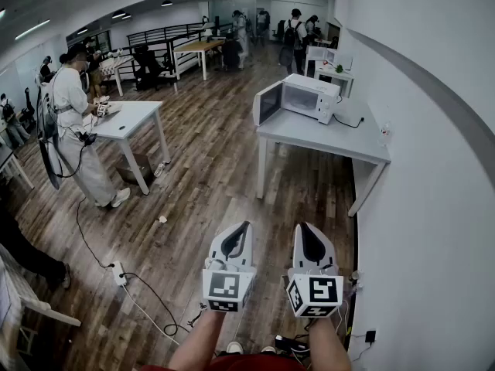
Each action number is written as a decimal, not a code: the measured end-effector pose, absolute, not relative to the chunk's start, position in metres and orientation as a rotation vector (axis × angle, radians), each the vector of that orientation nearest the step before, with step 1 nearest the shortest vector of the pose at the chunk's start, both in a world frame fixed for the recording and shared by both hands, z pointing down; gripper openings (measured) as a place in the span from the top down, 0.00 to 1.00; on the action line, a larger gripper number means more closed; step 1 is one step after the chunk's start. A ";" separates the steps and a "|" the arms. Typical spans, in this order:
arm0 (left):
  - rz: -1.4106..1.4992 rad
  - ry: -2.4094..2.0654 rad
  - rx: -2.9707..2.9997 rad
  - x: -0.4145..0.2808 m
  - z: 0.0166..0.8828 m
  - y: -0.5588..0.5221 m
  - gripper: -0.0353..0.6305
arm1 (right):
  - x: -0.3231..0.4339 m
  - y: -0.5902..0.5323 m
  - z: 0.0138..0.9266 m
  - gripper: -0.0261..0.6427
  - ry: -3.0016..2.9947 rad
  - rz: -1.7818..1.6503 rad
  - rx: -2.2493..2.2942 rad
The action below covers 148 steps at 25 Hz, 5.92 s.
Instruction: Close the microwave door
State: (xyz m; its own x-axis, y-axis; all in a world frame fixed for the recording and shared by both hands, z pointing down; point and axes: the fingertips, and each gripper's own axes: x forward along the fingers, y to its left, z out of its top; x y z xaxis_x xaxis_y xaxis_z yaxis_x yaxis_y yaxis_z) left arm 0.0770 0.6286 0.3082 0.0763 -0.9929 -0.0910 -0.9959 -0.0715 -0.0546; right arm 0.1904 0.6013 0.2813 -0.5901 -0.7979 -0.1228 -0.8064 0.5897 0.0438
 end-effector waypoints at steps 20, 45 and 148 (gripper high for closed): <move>0.088 2.060 -2.250 0.047 0.308 0.633 0.91 | 0.166 0.607 0.275 0.92 2.688 0.162 -1.420; 0.054 2.066 -2.260 -0.004 0.328 0.572 0.91 | 0.115 0.545 0.295 0.92 2.675 0.122 -1.428; 0.059 2.177 -2.124 -0.221 0.350 -0.178 0.91 | -0.097 -0.222 0.342 0.92 2.743 0.037 -1.354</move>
State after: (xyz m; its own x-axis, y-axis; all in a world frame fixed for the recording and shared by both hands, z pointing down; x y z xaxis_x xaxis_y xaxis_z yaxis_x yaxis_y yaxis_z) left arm -0.2215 -0.1781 0.3499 -0.0222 -0.9949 -0.0982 -0.9988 0.0264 -0.0416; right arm -0.0970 -0.2218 0.3418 -0.6053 -0.7915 -0.0846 -0.7935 0.6084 -0.0147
